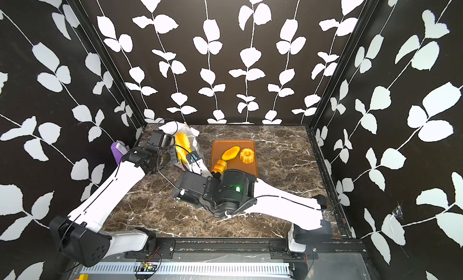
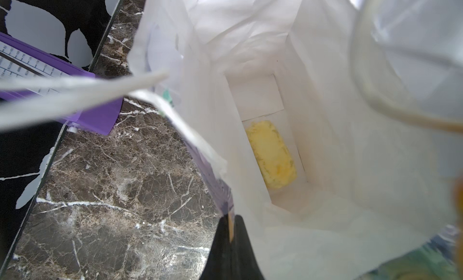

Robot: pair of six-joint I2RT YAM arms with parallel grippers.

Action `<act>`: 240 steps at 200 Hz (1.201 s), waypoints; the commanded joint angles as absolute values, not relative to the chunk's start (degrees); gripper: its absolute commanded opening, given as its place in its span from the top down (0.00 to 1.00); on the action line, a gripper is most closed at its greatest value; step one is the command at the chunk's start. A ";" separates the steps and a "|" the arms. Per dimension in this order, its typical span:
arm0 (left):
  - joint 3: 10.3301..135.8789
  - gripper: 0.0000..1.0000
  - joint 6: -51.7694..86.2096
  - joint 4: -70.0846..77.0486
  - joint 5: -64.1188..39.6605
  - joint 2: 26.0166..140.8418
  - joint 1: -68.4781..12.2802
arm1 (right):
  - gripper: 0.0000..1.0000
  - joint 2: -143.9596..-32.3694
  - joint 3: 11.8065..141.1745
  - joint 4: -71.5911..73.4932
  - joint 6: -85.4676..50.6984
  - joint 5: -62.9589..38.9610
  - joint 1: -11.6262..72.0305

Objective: Pack bread into a paper bag
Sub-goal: Place the fake bread in the paper bag.

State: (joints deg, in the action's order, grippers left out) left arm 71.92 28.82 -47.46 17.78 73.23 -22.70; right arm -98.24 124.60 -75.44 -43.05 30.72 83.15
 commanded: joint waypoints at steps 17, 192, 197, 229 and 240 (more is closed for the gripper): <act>70.27 1.00 27.95 -48.25 16.44 70.20 -22.67 | 1.00 -100.57 128.26 -68.04 -38.37 29.64 79.37; 68.19 1.00 27.26 -48.45 16.09 69.78 -22.63 | 1.00 -107.67 128.73 -64.25 -35.88 21.75 71.30; 68.20 1.00 27.25 -48.51 16.08 69.72 -22.66 | 0.99 -107.61 128.28 -64.30 -36.17 21.93 71.25; 68.07 1.00 27.20 -48.60 16.08 70.00 -22.66 | 0.79 -106.97 127.04 -63.92 -36.45 22.49 71.10; 68.11 1.00 27.28 -48.60 16.17 70.00 -22.68 | 0.79 -106.78 126.76 -63.73 -36.31 22.53 71.02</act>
